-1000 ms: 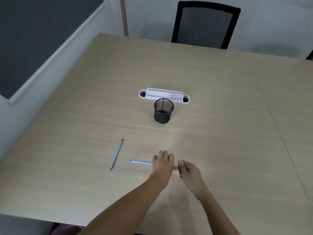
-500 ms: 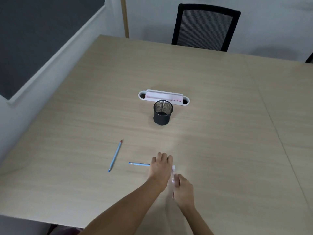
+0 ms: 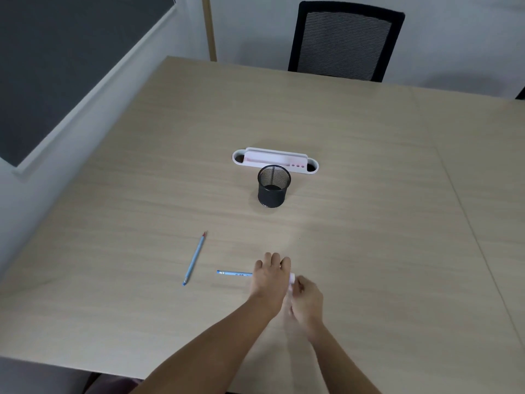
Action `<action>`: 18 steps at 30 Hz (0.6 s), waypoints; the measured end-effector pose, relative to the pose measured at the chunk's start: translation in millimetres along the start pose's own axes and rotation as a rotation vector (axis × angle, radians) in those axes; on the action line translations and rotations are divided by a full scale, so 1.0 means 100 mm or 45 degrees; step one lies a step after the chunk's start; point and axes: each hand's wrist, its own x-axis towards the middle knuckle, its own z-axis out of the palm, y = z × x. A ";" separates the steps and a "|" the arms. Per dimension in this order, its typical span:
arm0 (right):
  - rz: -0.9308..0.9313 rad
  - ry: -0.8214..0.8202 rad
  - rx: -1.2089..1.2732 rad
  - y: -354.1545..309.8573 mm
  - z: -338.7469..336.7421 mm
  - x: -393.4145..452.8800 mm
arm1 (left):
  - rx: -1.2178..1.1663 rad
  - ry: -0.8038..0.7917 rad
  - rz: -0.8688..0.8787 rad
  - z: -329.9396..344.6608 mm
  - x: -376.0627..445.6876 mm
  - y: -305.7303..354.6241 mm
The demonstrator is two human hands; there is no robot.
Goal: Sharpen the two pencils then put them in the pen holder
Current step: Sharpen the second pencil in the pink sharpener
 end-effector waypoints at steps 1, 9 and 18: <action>-0.030 0.005 -0.004 0.06 0.00 -0.17 | 0.014 -0.015 0.016 0.01 0.01 -0.01; -0.182 -0.168 0.262 -0.42 -0.46 -0.16 | 0.010 0.070 0.047 0.05 0.00 -0.01; 0.021 0.045 -0.004 0.00 0.05 0.14 | 0.014 0.015 0.008 -0.01 0.02 -0.03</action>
